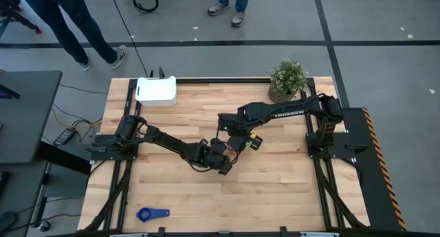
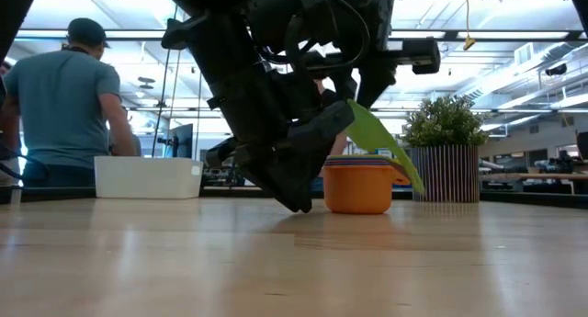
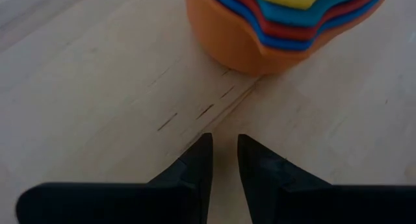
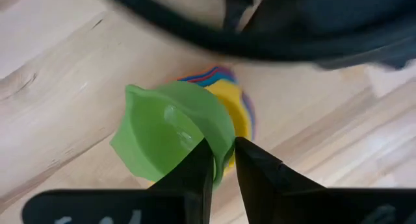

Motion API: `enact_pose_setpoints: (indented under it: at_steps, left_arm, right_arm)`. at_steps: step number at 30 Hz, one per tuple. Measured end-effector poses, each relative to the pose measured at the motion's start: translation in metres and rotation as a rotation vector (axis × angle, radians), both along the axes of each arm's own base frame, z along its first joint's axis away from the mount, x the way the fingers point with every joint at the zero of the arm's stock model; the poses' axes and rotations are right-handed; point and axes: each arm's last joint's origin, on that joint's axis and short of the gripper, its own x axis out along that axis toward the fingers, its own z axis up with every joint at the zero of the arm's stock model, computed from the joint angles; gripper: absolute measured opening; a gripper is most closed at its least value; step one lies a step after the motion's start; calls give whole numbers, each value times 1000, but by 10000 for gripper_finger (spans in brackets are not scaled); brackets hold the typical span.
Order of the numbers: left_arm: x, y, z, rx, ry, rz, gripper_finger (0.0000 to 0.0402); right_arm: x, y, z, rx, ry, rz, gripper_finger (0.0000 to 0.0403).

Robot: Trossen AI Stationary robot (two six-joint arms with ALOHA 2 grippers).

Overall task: Nest measuring cups in basket
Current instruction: Stack the green measuring cup on top of the yellow measuring cup

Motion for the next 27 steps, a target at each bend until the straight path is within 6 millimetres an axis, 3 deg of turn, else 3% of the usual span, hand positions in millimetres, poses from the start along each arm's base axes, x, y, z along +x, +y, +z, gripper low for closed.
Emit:
enact_pose_setpoints:
  at_steps: [6,22,27]
  left_arm:
    - [0,0,0,0,0,0,79]
    - [0,0,0,1,1,-2,79]
    - [0,0,0,2,2,-2,79]
  right_arm:
    - [-7,-7,-18,-68,56,11,71]
    - [-2,-9,-18,-176,5,2,70]
    - [-3,-8,-18,-171,15,28,45]
